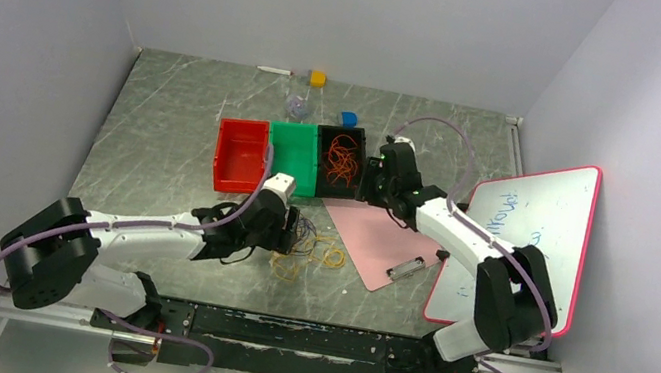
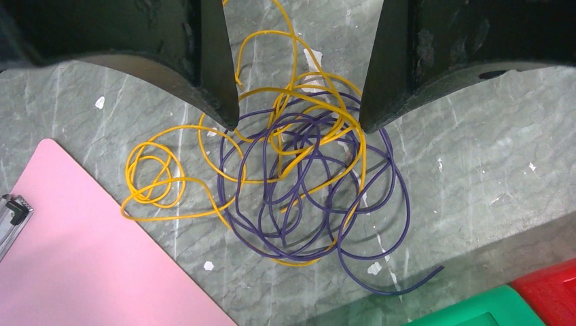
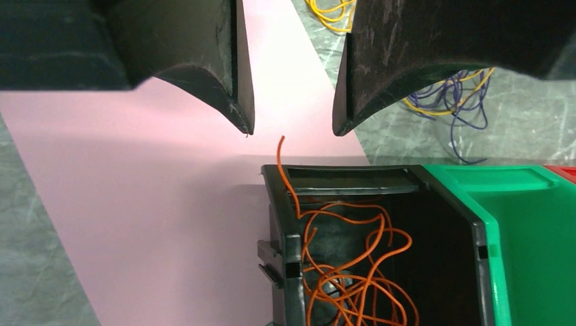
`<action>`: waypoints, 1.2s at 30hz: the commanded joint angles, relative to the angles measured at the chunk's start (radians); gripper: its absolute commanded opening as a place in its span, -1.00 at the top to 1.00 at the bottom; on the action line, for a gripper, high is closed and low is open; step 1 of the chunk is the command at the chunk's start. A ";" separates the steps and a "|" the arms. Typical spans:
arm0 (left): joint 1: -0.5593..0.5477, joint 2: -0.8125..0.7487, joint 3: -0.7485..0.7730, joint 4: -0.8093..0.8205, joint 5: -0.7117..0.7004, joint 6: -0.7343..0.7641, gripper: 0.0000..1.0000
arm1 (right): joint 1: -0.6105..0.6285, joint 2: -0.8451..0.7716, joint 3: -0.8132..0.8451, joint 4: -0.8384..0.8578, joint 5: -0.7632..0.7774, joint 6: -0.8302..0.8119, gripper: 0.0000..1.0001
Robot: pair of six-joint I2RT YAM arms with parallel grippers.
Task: Untangle the cables
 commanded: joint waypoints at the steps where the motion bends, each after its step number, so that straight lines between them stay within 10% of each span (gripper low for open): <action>1: -0.001 0.004 0.034 0.022 0.020 -0.004 -0.40 | -0.005 0.027 -0.004 0.037 -0.028 0.037 0.05; 36: 0.000 -0.028 0.013 0.012 -0.004 -0.020 -0.36 | -0.049 0.104 0.058 0.099 -0.109 -0.045 1.00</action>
